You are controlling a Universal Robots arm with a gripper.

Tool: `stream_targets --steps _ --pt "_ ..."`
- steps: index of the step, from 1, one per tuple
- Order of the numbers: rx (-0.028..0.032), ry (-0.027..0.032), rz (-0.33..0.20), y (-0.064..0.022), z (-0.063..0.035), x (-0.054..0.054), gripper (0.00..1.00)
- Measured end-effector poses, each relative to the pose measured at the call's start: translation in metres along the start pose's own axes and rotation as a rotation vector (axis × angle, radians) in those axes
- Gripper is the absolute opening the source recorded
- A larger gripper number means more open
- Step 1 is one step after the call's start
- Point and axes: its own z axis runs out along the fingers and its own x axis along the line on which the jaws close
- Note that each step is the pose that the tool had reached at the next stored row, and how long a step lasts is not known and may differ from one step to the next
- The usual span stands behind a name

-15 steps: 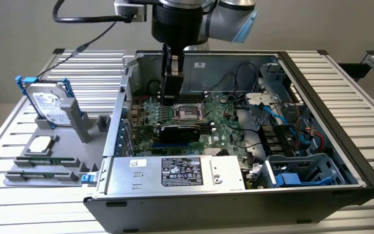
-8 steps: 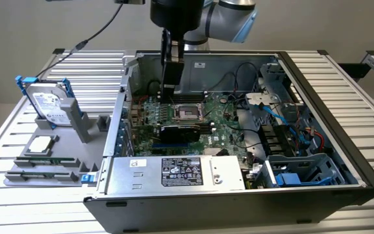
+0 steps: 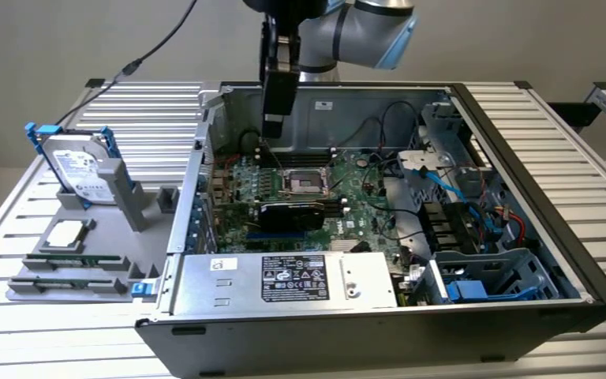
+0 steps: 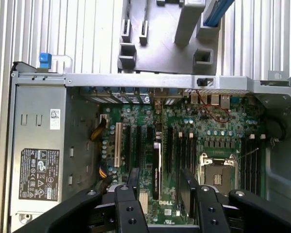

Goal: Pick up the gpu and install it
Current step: 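Press down on the gpu until it lock into place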

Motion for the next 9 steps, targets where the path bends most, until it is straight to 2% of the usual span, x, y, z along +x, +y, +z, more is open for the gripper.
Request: stream_targets --steps 2,9 --pt "0.0001 -0.0003 0.0 0.0007 -0.0063 0.0003 0.47" --pt "0.0001 -0.0001 0.0 0.0007 -0.0064 0.0003 0.47"
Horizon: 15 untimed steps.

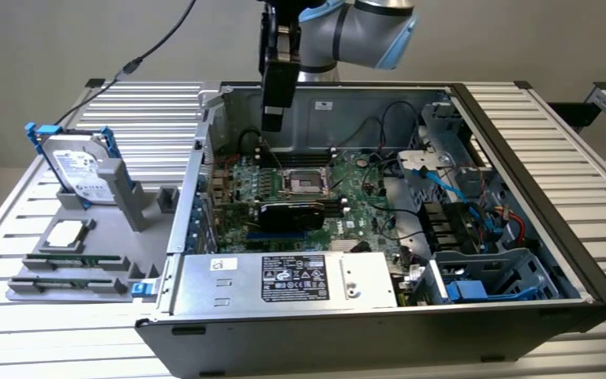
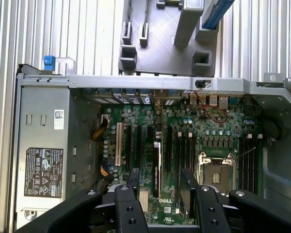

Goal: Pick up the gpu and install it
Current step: 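Press down on the gpu until it lock into place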

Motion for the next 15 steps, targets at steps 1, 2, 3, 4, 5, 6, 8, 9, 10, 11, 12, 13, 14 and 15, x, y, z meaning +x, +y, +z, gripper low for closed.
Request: stream_targets --steps 1,2,3,4,5,6,8,9,10,11,12,13,14,15 --pt "0.0 0.0 0.0 0.0 0.0 0.0 0.47" --pt "0.0 0.0 0.0 0.0 0.0 0.0 0.47" --pt "0.0 0.0 0.0 0.0 0.0 0.0 0.47" --pt "0.0 0.0 0.0 0.0 0.0 0.0 0.47" --pt "0.0 0.0 0.0 0.0 0.0 0.0 0.47" --pt "0.0 0.0 0.0 0.0 0.0 0.0 0.47" --pt "0.0 0.0 0.0 0.0 0.0 0.0 0.47" --pt "0.0 0.0 0.0 0.0 0.0 0.0 0.47" --pt "0.0 0.0 0.0 0.0 0.0 0.0 0.47" --pt "0.0 0.0 0.0 0.0 0.0 0.0 0.47" --pt "0.0 0.0 0.0 0.0 0.0 0.0 0.47" --pt "0.0 0.0 0.0 0.0 0.0 0.0 0.47" --pt "0.0 0.0 0.0 0.0 0.0 0.0 0.47" --pt "0.0 0.0 0.0 0.0 0.0 0.0 0.47"
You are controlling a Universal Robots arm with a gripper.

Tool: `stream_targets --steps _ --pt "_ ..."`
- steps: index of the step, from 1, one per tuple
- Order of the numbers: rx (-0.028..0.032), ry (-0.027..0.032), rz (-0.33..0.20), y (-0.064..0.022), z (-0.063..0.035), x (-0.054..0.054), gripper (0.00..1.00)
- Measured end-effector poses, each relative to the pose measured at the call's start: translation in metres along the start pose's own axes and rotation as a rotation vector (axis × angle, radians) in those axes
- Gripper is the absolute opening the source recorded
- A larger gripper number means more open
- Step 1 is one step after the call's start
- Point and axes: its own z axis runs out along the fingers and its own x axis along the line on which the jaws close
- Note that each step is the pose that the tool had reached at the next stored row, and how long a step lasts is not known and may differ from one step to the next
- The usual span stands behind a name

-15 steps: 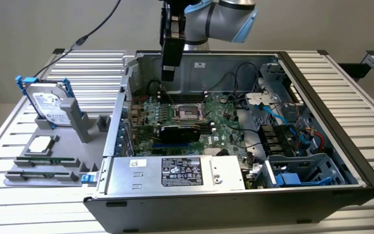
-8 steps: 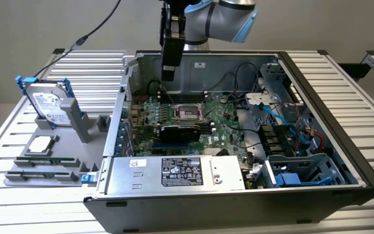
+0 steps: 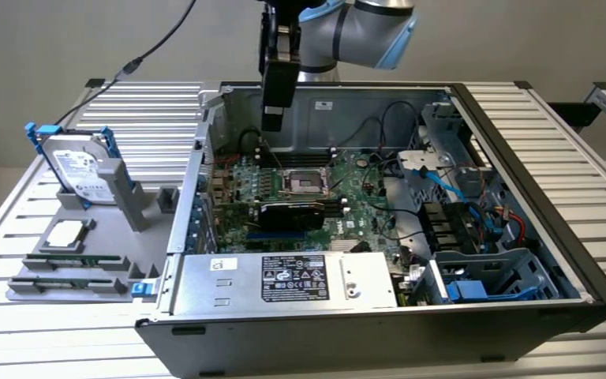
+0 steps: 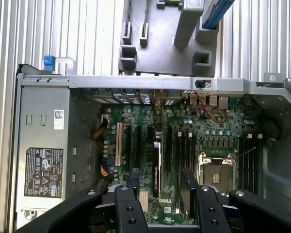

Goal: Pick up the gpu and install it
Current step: 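Press down on the gpu until it lock into place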

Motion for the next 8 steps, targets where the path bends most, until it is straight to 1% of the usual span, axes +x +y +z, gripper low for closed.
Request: stream_targets --steps 8 --pt "0.0 0.0 0.0 0.0 0.0 0.0 0.47"
